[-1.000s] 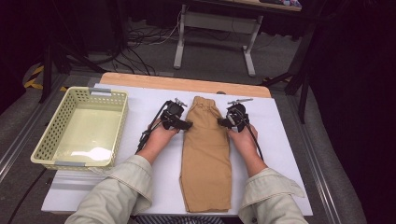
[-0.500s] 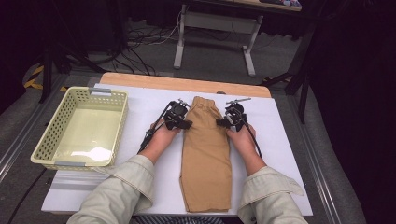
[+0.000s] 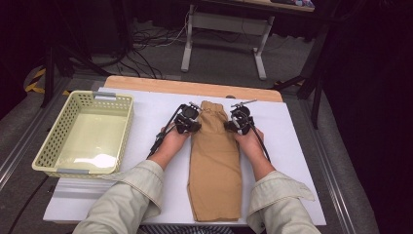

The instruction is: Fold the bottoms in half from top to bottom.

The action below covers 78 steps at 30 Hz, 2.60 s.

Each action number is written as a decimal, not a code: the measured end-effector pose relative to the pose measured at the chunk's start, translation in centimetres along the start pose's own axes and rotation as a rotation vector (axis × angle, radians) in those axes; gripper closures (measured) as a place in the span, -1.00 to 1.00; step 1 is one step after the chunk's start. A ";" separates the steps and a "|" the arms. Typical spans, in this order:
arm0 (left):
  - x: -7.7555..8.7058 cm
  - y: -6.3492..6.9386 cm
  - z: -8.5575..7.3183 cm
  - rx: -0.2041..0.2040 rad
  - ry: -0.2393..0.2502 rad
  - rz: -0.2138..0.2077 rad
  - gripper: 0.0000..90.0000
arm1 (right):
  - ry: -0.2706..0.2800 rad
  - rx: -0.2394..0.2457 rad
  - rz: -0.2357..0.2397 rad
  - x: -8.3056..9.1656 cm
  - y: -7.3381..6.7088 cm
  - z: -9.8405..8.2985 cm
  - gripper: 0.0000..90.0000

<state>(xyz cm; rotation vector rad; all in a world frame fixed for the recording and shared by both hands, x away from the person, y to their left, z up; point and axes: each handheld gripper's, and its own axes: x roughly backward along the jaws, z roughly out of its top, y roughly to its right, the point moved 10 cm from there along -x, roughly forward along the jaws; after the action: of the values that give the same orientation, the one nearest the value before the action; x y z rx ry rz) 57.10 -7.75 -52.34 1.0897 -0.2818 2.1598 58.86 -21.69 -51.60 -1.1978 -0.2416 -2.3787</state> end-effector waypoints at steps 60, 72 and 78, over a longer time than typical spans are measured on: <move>10.5 4.0 0.2 -0.161 0.280 0.024 0.93 | 0.446 0.315 0.115 10.2 -3.4 0.9 0.86; 12.1 5.9 -1.2 -0.197 0.320 -0.008 0.92 | 0.508 0.372 0.136 12.6 -4.6 -1.0 0.86; 12.5 6.8 -2.2 -0.208 0.327 -0.036 0.92 | 0.544 0.388 0.151 13.4 -5.1 -2.1 0.85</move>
<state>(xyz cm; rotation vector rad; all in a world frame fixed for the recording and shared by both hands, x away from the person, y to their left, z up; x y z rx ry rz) 46.10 -5.70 -43.31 0.6108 -0.3235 2.1781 48.07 -22.29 -41.99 -0.3610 -0.3901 -2.2828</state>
